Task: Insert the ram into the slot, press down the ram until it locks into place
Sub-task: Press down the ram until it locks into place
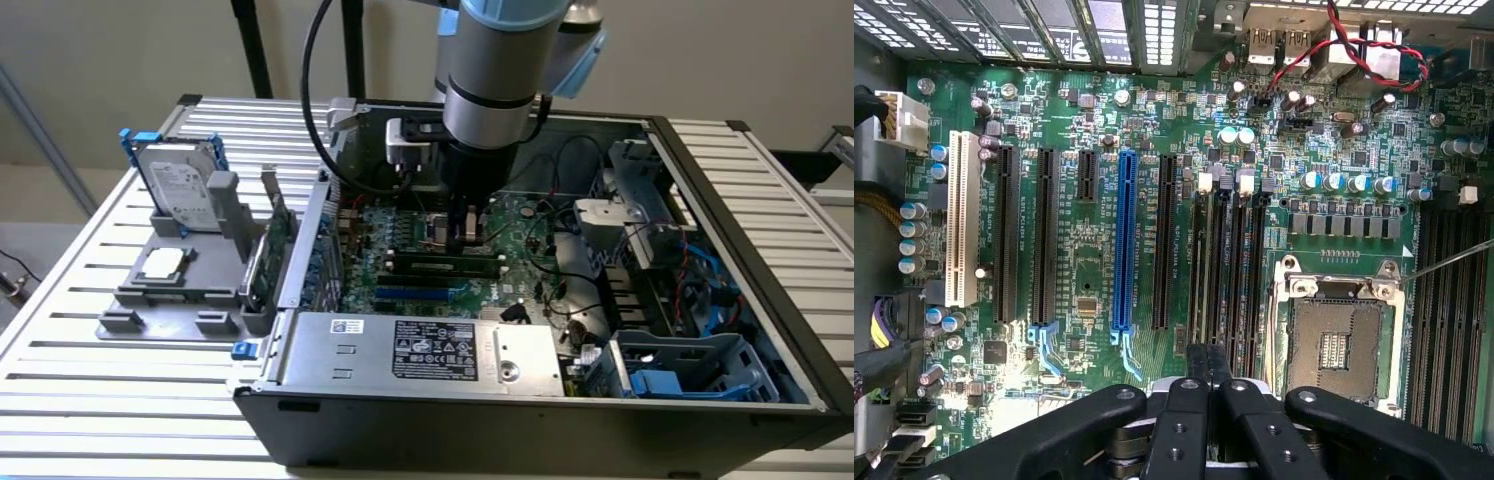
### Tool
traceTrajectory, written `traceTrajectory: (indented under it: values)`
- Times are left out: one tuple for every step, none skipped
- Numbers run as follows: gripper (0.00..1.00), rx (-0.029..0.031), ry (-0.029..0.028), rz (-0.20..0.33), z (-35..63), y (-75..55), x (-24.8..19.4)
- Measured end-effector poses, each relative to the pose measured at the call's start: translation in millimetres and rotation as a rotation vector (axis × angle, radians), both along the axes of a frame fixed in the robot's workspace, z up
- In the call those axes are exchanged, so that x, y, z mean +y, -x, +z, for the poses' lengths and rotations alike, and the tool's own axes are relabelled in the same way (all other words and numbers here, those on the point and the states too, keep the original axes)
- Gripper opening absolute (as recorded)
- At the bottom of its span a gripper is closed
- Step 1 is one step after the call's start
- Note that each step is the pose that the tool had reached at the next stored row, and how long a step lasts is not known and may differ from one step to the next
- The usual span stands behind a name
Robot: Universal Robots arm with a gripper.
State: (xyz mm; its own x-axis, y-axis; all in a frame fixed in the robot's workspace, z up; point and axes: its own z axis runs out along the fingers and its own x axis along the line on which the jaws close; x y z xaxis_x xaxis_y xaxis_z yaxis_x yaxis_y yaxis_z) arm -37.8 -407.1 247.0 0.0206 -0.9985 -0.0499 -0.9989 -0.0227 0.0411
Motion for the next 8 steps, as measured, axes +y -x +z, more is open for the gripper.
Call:
traceTrajectory:
  values:
    - [0.11, 0.0000, 0.0000, 0.000, 0.0, 0.0, 0.0]
    - [0.11, 0.0000, 0.0000, 0.000, 0.0, 0.0, 0.0]
    - [0.11, 0.0000, 0.0000, 0.000, 0.0, 0.0, 0.0]
    - [0.11, 0.0000, 0.0000, 0.000, 0.0, 0.0, 0.0]
    - [0.11, 0.0000, 0.0000, 0.000, 0.0, 0.0, 0.0]
    - [0.11, 0.0000, 0.0000, 0.000, 0.0, 0.0, 0.0]
    - [0.11, 0.0000, 0.0000, 0.000, 0.0, 0.0, 0.0]
    - [0.11, -0.0001, 0.0001, 0.000, -0.1, 0.0, 0.0]
